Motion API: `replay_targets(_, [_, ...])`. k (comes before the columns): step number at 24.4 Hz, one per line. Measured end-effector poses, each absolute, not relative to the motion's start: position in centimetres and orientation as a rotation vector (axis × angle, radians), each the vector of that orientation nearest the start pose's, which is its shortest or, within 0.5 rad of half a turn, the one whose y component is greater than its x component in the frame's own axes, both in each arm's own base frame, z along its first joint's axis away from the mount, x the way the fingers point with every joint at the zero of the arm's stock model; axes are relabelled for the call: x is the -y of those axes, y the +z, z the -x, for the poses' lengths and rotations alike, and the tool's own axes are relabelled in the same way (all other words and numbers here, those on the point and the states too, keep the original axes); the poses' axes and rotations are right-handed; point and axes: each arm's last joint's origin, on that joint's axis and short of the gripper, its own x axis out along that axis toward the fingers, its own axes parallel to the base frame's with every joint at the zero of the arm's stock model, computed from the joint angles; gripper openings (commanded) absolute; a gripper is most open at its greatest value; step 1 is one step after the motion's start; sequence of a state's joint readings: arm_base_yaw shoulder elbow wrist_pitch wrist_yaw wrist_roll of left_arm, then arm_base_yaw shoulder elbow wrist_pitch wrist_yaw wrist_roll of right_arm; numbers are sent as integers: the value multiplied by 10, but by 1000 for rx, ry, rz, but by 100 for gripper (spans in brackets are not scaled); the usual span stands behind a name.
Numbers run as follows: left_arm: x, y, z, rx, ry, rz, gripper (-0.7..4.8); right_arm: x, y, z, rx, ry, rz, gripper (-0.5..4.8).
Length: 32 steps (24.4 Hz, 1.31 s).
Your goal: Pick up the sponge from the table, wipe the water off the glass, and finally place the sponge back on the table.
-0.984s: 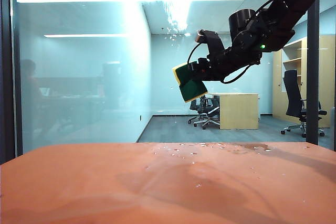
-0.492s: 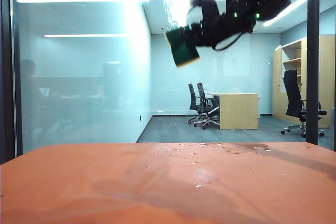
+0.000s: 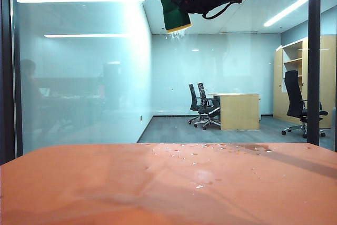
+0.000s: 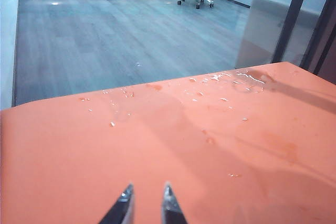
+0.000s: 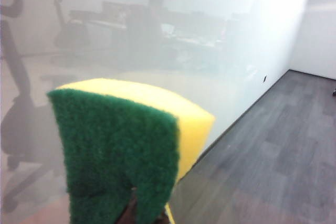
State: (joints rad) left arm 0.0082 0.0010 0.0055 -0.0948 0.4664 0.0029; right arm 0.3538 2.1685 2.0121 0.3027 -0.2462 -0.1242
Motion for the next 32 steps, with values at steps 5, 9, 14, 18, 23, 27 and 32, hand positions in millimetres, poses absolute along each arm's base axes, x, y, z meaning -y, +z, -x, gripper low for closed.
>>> replay_targets(5, [12,156,-94,-88,-458,19,71,-186,343,-485,108,594,116,-9])
replay_targets(9, [12,156,-94,-89,-458,19,71,-189,324,-491,39,600,120,-9])
replay_targets(14, [12,156,-94,-88,-458,19,70,-193,301,-496,-66,599,127,-9])
replay_targets(18, [12,156,-94,-89,-458,19,70,-194,278,-500,-201,571,139,-9])
replay_targets(23, [12,156,-94,-88,-458,19,70,-193,260,-500,-292,559,149,-9])
replay_targets(27, [12,157,-94,-79,-459,16,71,-192,253,-500,-319,543,158,-9])
replay_targets(32, [12,157,-94,-79,-459,16,70,-192,253,-500,-310,536,163,-9])
